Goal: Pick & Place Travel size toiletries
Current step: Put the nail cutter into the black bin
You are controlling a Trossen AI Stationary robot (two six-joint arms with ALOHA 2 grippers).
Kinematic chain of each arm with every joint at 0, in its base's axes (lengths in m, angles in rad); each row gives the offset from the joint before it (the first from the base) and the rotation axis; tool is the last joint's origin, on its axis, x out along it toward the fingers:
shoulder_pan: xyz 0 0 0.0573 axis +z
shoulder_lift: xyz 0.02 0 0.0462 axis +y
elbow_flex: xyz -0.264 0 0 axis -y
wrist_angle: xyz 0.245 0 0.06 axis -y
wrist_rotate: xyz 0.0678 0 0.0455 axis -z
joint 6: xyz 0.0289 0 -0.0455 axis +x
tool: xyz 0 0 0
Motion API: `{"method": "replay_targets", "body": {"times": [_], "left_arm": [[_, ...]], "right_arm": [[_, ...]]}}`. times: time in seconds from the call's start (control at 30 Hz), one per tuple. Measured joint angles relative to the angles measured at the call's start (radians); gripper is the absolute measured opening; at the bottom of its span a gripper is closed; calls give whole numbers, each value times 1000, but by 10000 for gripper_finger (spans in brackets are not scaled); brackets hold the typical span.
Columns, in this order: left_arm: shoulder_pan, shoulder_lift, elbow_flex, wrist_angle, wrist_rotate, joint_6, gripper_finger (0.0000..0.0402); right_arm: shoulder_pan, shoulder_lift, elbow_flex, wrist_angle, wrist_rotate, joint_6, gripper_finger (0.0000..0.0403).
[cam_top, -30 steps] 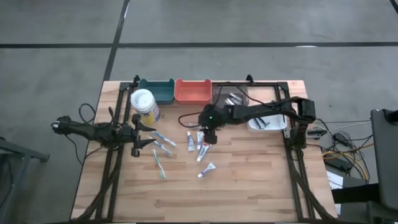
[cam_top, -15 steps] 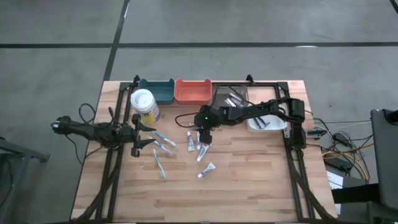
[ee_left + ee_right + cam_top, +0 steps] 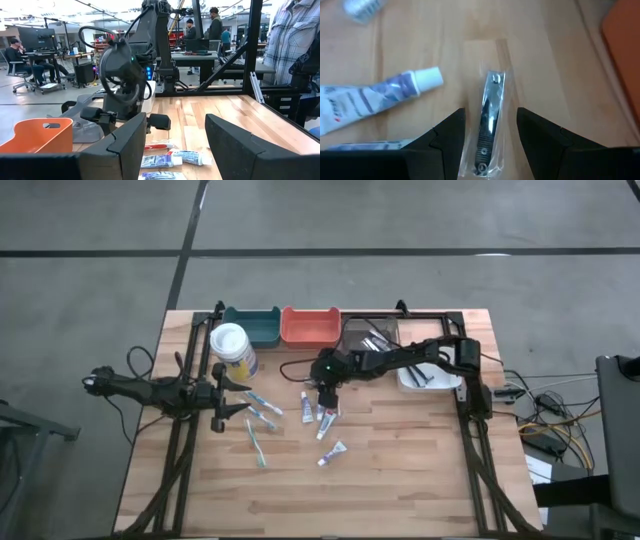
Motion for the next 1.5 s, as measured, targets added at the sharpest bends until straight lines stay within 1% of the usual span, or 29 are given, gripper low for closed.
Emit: {"method": "replay_targets", "body": {"times": [0.3, 0.5, 0.63, 0.97, 1.1, 1.2, 1.37, 1.5], "left_arm": [[0, 0, 0, 0, 0, 0, 209], [0, 0, 0, 0, 0, 0, 209], [0, 0, 0, 0, 0, 0, 209], [0, 0, 0, 0, 0, 0, 209], [0, 0, 0, 0, 0, 0, 209], [0, 0, 0, 0, 0, 0, 209], [0, 0, 0, 0, 0, 0, 209], [0, 0, 0, 0, 0, 0, 209]], "right_arm": [[-11, 57, 1, 14, -4, 34, 173], [-11, 58, 1, 17, -3, 35, 171], [-10, 59, 1, 15, -3, 34, 153], [-9, 59, 1, 5, -16, 44, 76], [-9, 59, 1, 2, -16, 62, 55], [-13, 57, 1, -1, -24, 75, 50], [-14, 51, 7, -21, -27, 71, 57], [-16, 39, 23, -77, -24, 52, 57]]}}
